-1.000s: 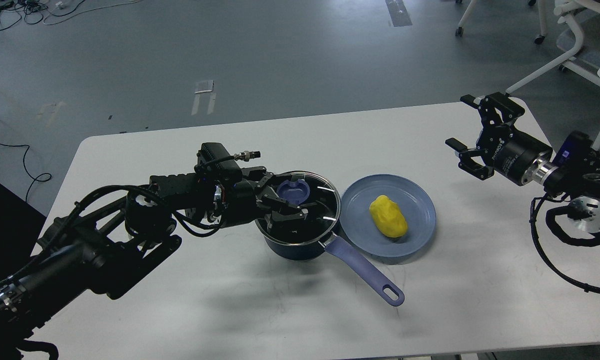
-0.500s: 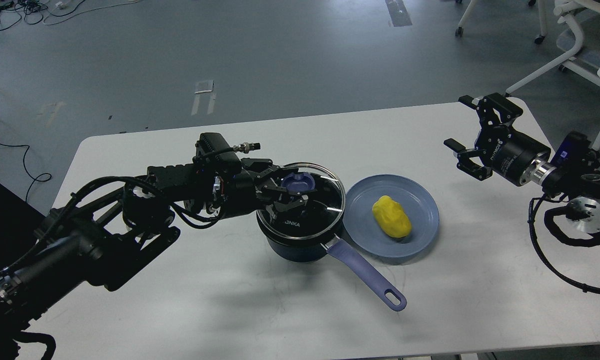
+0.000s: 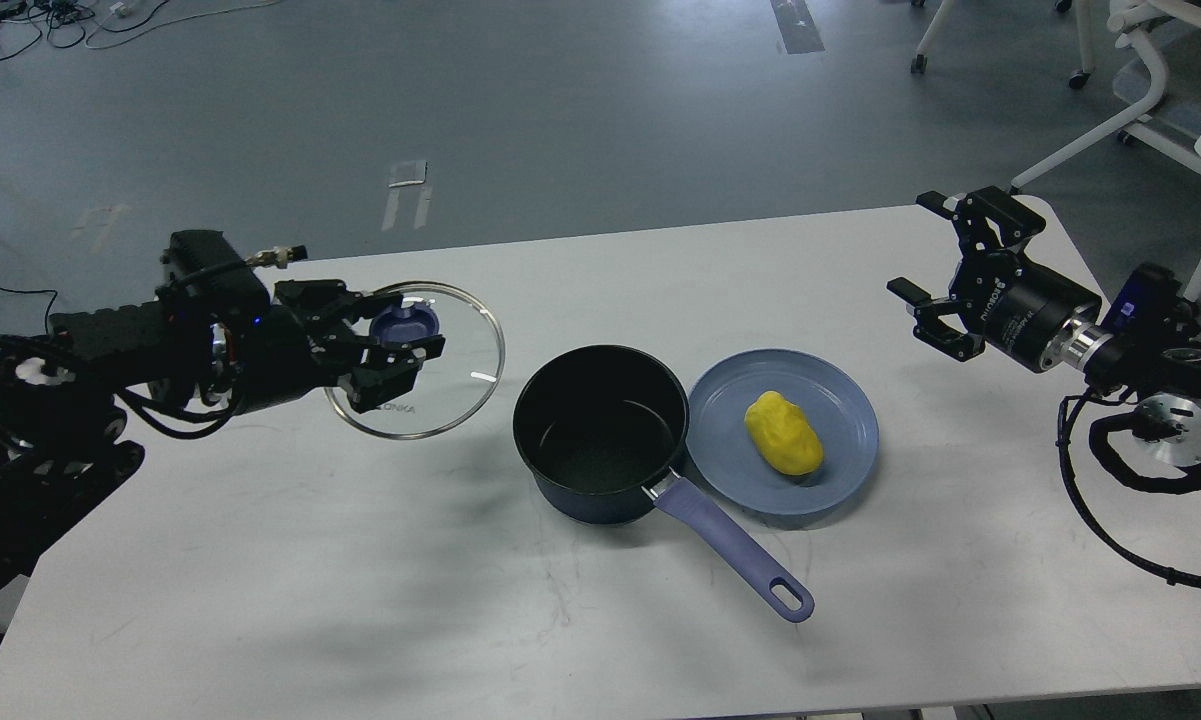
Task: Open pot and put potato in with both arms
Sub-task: 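Lift the glass lid off the pot with the left gripper, then lower the lid onto the table beside the pot, left gripper, then release the lid and raise the left gripper away from it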
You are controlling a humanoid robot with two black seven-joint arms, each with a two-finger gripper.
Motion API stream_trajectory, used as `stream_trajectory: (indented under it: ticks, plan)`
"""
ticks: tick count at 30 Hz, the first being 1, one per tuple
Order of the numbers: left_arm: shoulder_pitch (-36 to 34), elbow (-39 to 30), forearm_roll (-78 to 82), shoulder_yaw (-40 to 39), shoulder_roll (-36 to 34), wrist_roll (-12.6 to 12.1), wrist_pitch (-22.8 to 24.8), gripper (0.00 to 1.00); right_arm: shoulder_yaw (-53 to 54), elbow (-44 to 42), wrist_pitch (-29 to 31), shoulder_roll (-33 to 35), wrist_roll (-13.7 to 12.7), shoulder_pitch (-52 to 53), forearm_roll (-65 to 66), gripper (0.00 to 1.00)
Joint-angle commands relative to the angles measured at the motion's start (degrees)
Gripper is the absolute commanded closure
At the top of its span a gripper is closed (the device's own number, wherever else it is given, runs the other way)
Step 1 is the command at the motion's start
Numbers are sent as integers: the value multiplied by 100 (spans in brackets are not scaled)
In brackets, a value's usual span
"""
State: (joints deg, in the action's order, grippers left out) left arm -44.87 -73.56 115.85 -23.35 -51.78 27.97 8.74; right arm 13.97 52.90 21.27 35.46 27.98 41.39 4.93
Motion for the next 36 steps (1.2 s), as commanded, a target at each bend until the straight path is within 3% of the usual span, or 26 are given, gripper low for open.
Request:
stream_trajectory:
  ticks: [1,5,14,23,27,31,36]
  plan:
    - [346,218,-282,269,-271,3,-459,69,0,-8,0,-22,2,-9,8,0]
    - [883,886,-291,279,-149,3,-1110,68,0,-8,0,-39,2,-9,8,0]
    - [1314,1634,-300,305,168,3,-1708,68,0,1,0,-39,2,-9,8,0]
    - [1560,1846,-405,305,230,3,-1805,65,0,1,0,-31,2,-9,8,0]
    - [1596,1881,-493,314,256,3,-1805,46,0,1,0,-31,2,-9,8,0]
    - [1604,1890,-510,305,309,3,-1805,11,0,1,0,-22,2,-17,8,0]
    - [1508,1863,-991,270,274,3,-1797,2,9,9,0,-4,2,-9,8,0]
